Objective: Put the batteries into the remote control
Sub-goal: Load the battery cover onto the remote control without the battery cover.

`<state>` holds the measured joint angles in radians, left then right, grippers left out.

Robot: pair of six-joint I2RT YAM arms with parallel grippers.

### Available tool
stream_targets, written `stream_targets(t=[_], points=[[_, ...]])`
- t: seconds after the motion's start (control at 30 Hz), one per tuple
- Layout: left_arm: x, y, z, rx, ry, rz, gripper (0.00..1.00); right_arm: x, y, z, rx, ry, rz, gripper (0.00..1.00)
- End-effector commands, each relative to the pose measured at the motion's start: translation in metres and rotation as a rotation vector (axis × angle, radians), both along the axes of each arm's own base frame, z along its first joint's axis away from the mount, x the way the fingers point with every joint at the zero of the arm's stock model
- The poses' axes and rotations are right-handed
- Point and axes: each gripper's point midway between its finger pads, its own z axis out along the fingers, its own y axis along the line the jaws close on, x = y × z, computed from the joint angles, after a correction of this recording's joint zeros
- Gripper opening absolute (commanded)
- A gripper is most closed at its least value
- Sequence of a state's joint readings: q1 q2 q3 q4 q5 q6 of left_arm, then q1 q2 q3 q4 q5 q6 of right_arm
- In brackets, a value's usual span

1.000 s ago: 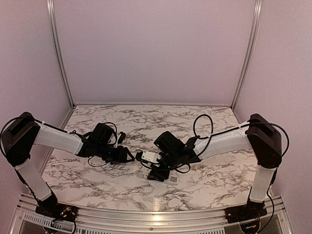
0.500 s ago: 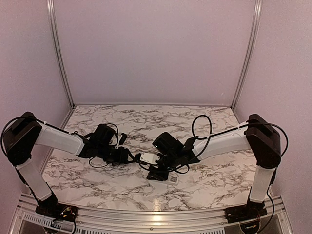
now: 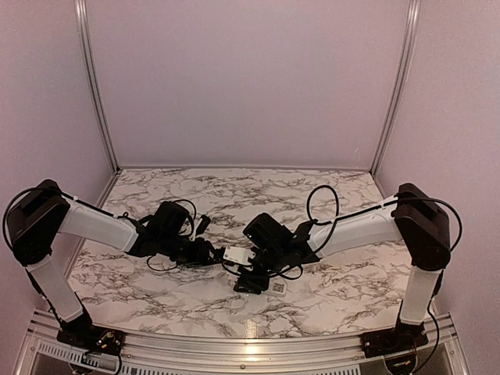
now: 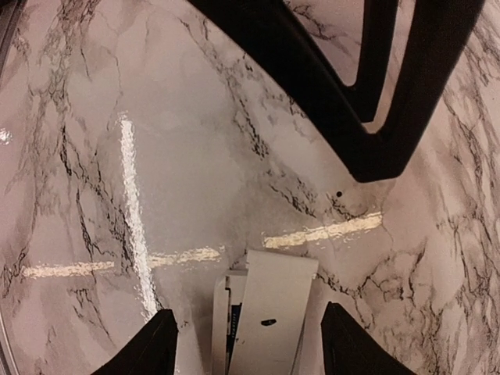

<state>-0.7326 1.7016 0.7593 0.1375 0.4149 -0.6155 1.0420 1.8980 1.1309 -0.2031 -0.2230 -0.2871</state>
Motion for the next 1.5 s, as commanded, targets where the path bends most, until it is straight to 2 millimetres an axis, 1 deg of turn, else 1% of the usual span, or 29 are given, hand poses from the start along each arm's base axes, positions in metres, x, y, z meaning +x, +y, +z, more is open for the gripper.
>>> stream_targets(t=[0.0, 0.17, 0.3, 0.43, 0.67, 0.77, 0.97, 1.13, 1.27, 1.47], points=[[-0.007, -0.01, 0.001, -0.066, 0.011, -0.031, 0.39, -0.003, -0.002, 0.014, 0.021, -0.019, -0.015, 0.63], [-0.014, -0.018, 0.003, -0.091, 0.017, -0.059, 0.38, -0.004, -0.011, 0.013, 0.021, -0.03, -0.041, 0.63], [-0.019, -0.024, -0.001, -0.09, 0.024, -0.074, 0.38, -0.007, -0.016, 0.011, 0.03, -0.022, -0.045, 0.61], [-0.019, -0.028, -0.005, -0.084, 0.031, -0.073, 0.38, -0.009, -0.022, 0.01, 0.04, -0.018, -0.054, 0.61], [-0.023, -0.04, -0.01, -0.078, 0.045, -0.092, 0.37, -0.006, -0.026, 0.005, 0.029, -0.028, -0.063, 0.6], [-0.026, -0.045, -0.01, -0.085, 0.052, -0.105, 0.34, -0.005, -0.025, 0.005, 0.029, -0.032, -0.063, 0.58], [-0.028, -0.049, -0.009, -0.092, 0.058, -0.111, 0.26, -0.004, -0.026, 0.004, 0.022, -0.041, -0.064, 0.52], [-0.031, -0.046, -0.013, -0.073, 0.077, -0.107, 0.18, -0.003, -0.026, 0.002, 0.017, -0.042, -0.067, 0.47], [-0.036, -0.045, -0.014, -0.068, 0.086, -0.11, 0.12, -0.003, -0.028, 0.0, 0.01, -0.044, -0.071, 0.45], [-0.04, -0.048, -0.012, -0.078, 0.093, -0.12, 0.07, -0.003, -0.028, -0.001, 0.009, -0.045, -0.072, 0.45]])
